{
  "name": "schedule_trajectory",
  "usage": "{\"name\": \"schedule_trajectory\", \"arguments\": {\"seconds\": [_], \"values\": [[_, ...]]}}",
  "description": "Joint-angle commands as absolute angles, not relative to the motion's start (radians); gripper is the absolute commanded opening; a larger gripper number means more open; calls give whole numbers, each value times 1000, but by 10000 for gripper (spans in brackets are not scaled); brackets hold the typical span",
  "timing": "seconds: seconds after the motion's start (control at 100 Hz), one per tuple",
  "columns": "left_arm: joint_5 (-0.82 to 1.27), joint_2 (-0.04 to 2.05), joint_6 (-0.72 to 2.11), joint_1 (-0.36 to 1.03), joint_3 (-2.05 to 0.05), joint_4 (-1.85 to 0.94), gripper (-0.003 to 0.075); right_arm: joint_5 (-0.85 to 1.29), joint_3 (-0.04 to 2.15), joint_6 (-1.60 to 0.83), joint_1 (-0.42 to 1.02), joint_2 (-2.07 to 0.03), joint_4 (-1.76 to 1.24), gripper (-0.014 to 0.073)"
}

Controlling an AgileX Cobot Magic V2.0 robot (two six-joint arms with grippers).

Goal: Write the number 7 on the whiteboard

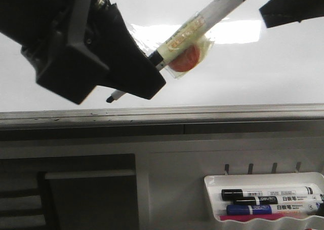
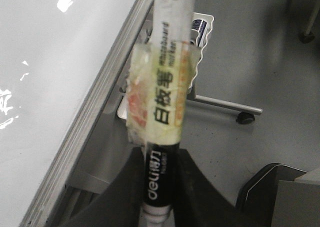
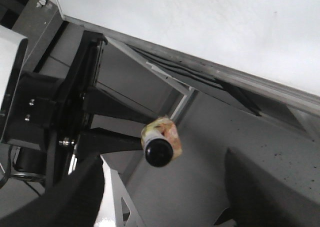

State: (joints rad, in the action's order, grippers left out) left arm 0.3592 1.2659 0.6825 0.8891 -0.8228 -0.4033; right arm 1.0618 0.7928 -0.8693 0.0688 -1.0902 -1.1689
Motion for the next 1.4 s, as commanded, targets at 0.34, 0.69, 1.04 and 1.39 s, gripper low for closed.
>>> {"name": "schedule_trajectory", "arguments": {"seconds": [0.34, 0.69, 1.04, 1.39], "values": [[304, 1249, 679, 896, -850, -414, -20, 1086, 926, -934, 197, -1249, -1191, 290], [252, 1249, 679, 896, -850, -414, -20, 1120, 952, -977, 199, -1295, -1186, -64], [217, 1235, 675, 889, -853, -431, 427, 1040, 952, -979, 199, -1282, -1170, -51], [169, 1125, 673, 655, -851, -624, 545, 792, 819, -1004, 199, -1078, -1170, -52]]}}
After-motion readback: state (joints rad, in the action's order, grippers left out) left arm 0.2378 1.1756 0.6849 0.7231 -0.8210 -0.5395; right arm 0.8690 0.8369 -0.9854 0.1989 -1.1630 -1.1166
